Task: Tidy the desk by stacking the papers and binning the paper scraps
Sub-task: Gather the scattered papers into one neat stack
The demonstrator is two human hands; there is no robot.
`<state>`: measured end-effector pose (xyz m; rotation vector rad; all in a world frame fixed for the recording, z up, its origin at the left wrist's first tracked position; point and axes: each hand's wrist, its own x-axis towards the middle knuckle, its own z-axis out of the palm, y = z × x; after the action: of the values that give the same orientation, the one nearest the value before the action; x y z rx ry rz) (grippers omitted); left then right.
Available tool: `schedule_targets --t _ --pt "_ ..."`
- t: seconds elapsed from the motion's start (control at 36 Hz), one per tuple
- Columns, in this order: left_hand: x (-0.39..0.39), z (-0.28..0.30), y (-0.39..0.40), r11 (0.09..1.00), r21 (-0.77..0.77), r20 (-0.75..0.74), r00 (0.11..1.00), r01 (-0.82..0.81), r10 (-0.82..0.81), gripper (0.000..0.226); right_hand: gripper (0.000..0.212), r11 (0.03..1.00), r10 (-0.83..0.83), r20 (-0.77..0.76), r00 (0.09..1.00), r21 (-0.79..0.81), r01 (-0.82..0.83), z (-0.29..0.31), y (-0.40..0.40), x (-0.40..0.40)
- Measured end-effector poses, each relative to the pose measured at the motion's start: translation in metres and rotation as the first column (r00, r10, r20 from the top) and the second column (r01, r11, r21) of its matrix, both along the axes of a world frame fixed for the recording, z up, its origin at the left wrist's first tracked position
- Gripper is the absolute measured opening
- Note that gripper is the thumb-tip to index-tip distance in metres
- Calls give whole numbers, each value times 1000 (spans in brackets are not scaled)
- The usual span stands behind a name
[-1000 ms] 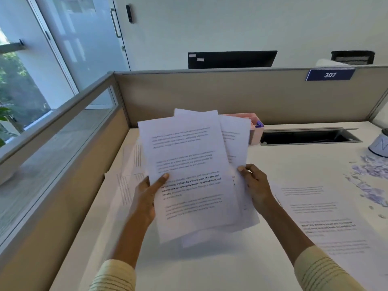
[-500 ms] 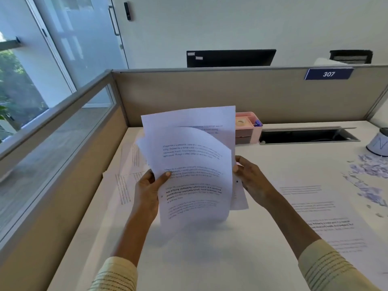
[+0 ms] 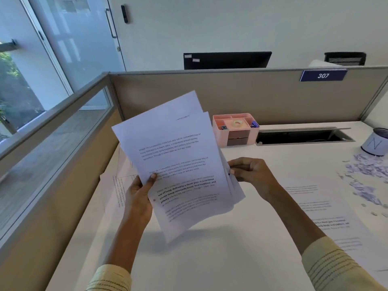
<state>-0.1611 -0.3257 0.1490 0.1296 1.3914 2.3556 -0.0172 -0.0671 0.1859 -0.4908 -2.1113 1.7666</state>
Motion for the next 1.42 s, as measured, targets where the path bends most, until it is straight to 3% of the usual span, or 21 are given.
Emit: schedule_targets --t 0.19,0.31,0.39,0.47,0.53,0.64,0.78,0.94,1.19,1.28,1.33,1.36,1.42 --pt "1 -22 -5 996 -93 23 1000 -14 17 34 19 968 -146 -24 989 205 148 18 3 -6" --pt "-6 -31 -14 981 -183 10 998 -61 64 29 16 871 -222 -96 970 428 241 34 16 -5" --pt "-11 -37 -23 960 -257 -16 994 -111 111 22 24 704 -275 -154 949 640 308 44 35 -8" --pt "-17 -44 -30 905 -386 -100 983 -180 153 18 22 364 -328 -268 906 849 383 50 49 -11" --pt "-23 -48 -31 860 -461 -149 975 -218 167 22 22 218 -299 -335 894 887 406 56 49 -12" --pt "-32 -53 -31 807 -523 -165 962 -274 219 34 29 43 -110 -386 916 919 392 69 40 -22" --pt "-28 -48 -19 838 -504 -176 975 -209 137 28 32 -80 109 -295 949 949 305 66 11 -39" --pt "5 -36 9 913 -404 -134 991 -50 -5 19 39 -81 266 -92 959 990 118 46 -33 -57" --pt "37 -27 38 958 -281 -19 998 52 -60 17 24 -118 340 118 933 990 -82 10 -82 -70" --pt "40 -33 43 960 -270 110 993 72 -44 12 37 -23 398 54 916 999 -49 1 -91 -72" --pt "44 -36 43 969 -221 167 983 109 -72 17 53 62 321 -77 944 996 61 0 -86 -70" --pt "47 -37 41 976 -188 195 978 113 -76 19 59 91 203 -159 966 986 143 1 -80 -68" --pt "53 -40 35 978 -177 247 967 114 -68 17 75 188 -225 -220 949 946 264 1 -60 -57"
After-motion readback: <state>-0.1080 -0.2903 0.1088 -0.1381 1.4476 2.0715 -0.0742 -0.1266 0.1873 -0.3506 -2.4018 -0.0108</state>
